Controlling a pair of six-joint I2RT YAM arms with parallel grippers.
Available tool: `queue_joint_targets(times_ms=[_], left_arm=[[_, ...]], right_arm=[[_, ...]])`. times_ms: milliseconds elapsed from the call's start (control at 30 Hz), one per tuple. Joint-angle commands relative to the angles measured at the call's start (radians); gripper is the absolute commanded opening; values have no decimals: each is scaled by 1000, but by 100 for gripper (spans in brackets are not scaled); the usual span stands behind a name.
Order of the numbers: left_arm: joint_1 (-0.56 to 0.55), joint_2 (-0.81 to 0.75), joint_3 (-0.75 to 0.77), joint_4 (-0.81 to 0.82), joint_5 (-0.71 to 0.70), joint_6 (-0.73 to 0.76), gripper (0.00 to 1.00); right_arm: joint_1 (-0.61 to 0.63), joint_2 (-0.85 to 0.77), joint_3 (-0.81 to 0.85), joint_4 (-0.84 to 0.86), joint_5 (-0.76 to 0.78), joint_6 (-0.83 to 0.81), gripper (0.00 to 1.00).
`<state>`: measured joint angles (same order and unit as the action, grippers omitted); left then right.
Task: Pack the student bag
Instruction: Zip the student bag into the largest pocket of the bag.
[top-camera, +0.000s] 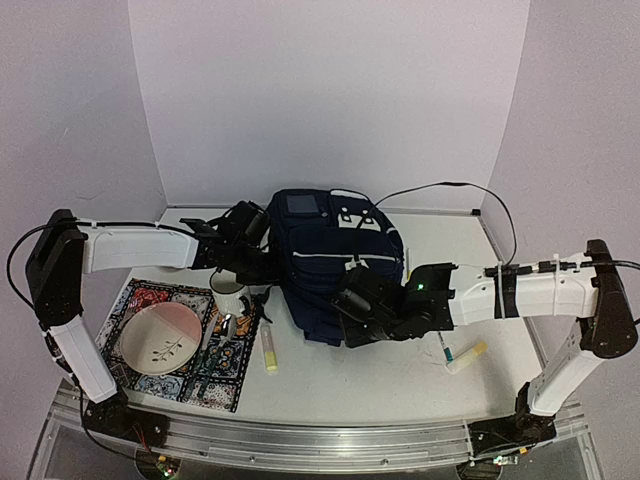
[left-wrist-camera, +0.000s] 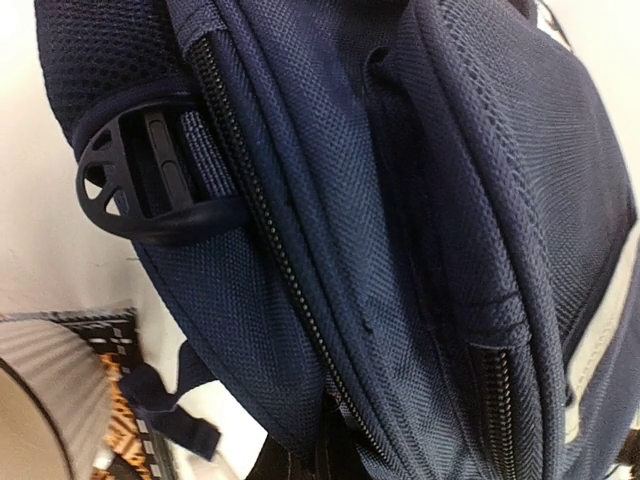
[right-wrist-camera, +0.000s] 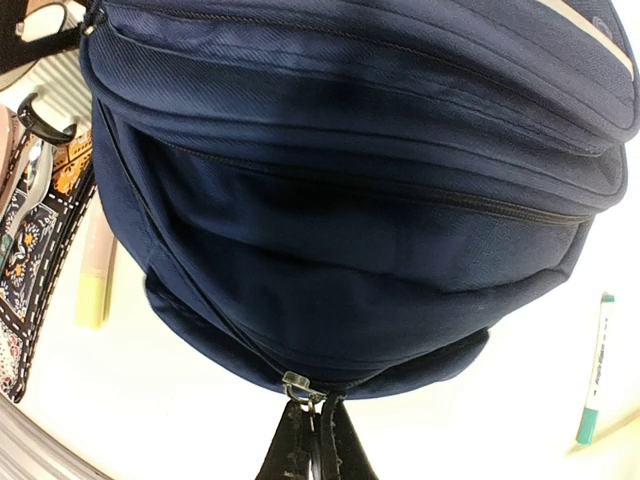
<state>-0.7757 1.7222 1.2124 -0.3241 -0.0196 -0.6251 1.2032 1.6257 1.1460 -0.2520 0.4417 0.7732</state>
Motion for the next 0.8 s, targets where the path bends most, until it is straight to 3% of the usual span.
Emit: queue_joint_targets(times_ms=[0,100,333,433,567,767], left_arm=[[83,10,103,-9,-244,128,0],[87,30,134,-17,-210,155,3],[74,-69,63,1,-48,58,40],[58,-140,-16,31,8,-33,50],[8,-240,-138,89,67,-185,55],[-115,-353,-270,145,-10,-417,61]], right_arm=[[4,-36,36,-169,4,-19,0],[4,6,83,-115,-47,-57,0],[-10,84,196,-35,-95,-150,0],[-18,109,228,-22,-117,-174,0],[-21,134,246,-12,-136,-184,0],[-21,146,243,8,-155,-185,0]])
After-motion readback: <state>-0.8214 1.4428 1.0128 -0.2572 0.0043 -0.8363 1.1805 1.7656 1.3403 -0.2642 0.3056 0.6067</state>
